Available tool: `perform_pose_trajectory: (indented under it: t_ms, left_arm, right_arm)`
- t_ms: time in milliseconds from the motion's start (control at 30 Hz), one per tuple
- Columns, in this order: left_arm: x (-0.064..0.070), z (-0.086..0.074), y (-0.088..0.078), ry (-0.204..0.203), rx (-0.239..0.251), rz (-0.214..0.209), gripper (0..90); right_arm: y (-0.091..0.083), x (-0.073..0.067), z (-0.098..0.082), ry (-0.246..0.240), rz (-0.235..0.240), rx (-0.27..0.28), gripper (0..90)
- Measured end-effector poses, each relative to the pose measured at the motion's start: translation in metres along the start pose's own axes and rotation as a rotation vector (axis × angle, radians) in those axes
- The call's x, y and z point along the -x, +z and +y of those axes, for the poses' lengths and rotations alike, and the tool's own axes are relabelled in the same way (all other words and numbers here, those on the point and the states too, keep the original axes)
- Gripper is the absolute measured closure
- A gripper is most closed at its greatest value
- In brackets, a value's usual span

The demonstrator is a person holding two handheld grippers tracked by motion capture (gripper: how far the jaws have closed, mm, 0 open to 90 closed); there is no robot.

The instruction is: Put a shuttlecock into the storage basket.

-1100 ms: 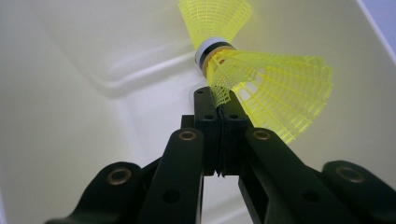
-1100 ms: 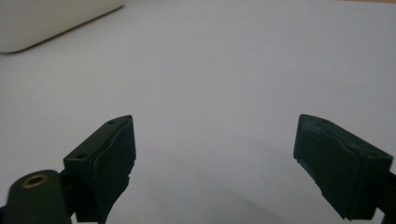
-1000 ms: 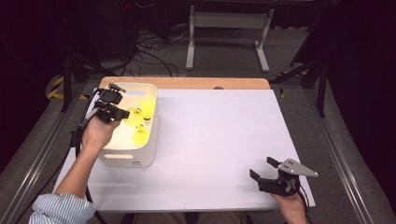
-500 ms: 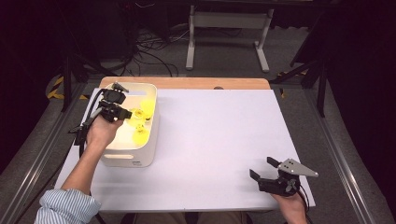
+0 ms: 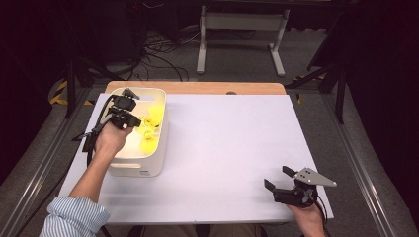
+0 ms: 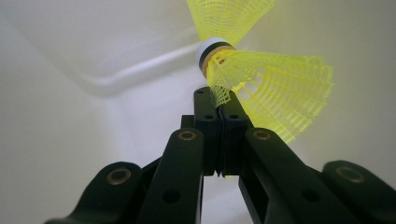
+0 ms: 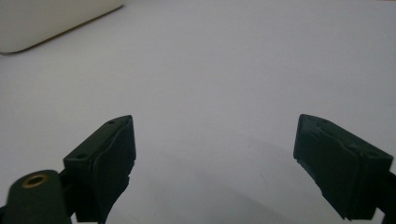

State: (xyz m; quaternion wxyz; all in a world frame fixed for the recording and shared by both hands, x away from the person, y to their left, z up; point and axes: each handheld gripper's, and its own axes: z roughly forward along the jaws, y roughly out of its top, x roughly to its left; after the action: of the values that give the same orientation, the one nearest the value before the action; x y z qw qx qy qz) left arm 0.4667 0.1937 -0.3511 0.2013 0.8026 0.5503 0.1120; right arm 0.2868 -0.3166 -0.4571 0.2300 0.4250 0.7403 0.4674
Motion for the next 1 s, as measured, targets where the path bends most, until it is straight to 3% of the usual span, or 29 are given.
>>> perform_pose_trajectory:
  t_ms: [300, 533, 800, 1000]
  left_arm:
    - [-0.001, 0.001, 0.006, 0.003, -0.034, 0.007, 88.3]
    - [-0.001, 0.001, 0.006, 0.001, -0.033, 0.002, 86.5]
    - [-0.001, -0.001, 0.0, 0.001, -0.019, -0.054, 65.2]
    - [0.0, -0.003, -0.005, 0.012, 0.001, -0.045, 48.4]
  right_arm:
    - [0.0, 0.0, 0.0, 0.011, -0.002, 0.0, 13.4]
    - [-0.001, 0.001, 0.0, 0.013, 0.0, 0.004, 13.3]
    - [0.0, 0.001, 0.0, 0.015, 0.002, 0.004, 13.3]
    - [0.0, 0.0, 0.0, 0.015, 0.004, 0.003, 13.3]
